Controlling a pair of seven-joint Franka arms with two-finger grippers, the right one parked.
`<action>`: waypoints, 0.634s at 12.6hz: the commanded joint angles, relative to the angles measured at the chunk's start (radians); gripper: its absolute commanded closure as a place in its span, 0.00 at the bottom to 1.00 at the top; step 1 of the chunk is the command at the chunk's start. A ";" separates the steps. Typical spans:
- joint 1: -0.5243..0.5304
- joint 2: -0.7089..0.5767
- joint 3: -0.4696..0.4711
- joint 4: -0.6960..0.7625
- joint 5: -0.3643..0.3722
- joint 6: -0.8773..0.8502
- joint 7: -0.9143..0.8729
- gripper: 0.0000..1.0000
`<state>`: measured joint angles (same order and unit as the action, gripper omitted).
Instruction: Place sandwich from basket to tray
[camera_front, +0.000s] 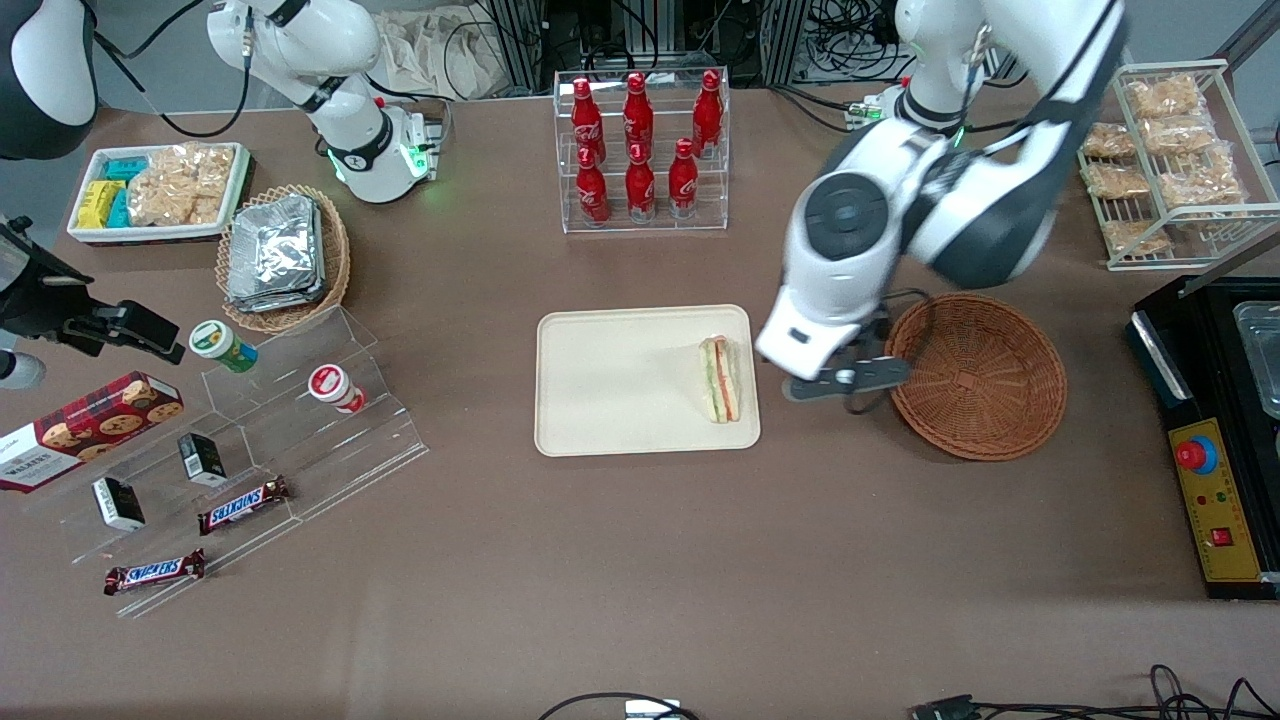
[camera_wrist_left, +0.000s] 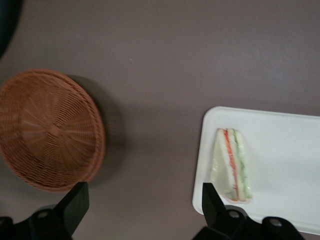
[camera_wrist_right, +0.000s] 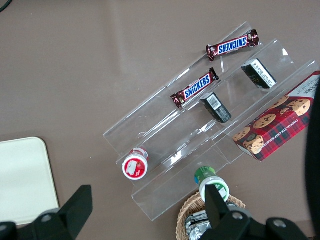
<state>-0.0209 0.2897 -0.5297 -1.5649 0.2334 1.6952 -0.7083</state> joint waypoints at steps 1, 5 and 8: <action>-0.016 -0.153 0.205 -0.071 -0.120 -0.005 0.159 0.00; -0.056 -0.309 0.495 -0.191 -0.207 0.001 0.439 0.00; -0.060 -0.331 0.600 -0.201 -0.210 -0.003 0.555 0.00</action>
<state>-0.0553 -0.0104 0.0235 -1.7320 0.0380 1.6862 -0.2042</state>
